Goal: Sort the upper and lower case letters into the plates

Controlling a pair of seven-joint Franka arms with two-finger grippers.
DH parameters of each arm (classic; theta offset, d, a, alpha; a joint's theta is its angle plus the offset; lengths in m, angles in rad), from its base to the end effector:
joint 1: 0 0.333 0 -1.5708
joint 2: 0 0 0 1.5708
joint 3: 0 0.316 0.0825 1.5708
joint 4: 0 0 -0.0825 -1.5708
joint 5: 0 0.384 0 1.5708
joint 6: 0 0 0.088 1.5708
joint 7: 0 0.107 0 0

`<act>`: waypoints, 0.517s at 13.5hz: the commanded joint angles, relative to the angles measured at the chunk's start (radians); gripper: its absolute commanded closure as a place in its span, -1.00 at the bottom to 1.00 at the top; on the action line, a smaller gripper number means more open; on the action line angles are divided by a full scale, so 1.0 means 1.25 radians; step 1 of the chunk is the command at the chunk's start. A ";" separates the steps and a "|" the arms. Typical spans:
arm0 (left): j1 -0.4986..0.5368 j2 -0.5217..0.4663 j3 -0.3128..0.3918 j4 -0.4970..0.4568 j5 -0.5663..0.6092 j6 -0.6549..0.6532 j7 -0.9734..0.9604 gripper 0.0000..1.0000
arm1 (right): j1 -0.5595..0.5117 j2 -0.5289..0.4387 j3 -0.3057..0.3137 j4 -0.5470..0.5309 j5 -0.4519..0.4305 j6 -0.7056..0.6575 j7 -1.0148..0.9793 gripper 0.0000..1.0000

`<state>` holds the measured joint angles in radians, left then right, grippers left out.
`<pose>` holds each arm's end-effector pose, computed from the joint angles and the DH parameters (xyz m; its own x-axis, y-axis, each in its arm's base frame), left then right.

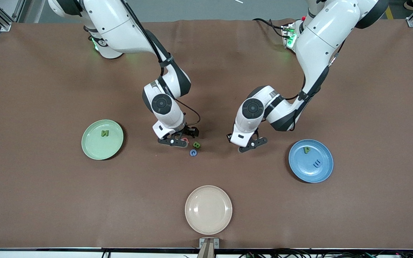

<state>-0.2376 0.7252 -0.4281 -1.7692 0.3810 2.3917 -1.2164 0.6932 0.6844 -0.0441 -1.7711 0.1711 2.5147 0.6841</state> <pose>0.5297 -0.3855 0.1787 0.9357 0.3517 -0.0292 0.3518 -0.9361 -0.0011 0.5292 0.4027 0.1796 0.9873 -0.1588 -0.0075 -0.1588 -0.9825 -0.0977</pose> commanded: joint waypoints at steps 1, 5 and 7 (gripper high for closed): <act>-0.006 0.004 0.006 -0.001 0.033 0.010 -0.004 -0.06 | 0.004 0.015 -0.013 0.029 -0.056 -0.007 0.016 -0.75; -0.004 0.030 0.006 0.005 0.046 0.038 -0.001 0.54 | 0.004 0.030 -0.011 0.031 -0.091 0.018 0.017 -0.44; 0.008 0.020 0.006 0.008 0.046 0.034 0.005 0.99 | 0.005 0.037 -0.013 0.029 -0.094 0.029 0.018 -0.36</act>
<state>-0.2391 0.7352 -0.4278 -1.7652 0.4104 2.4136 -1.2155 0.6931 0.7085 -0.0563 -1.7476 0.0733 2.5311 0.6852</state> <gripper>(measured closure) 0.700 0.282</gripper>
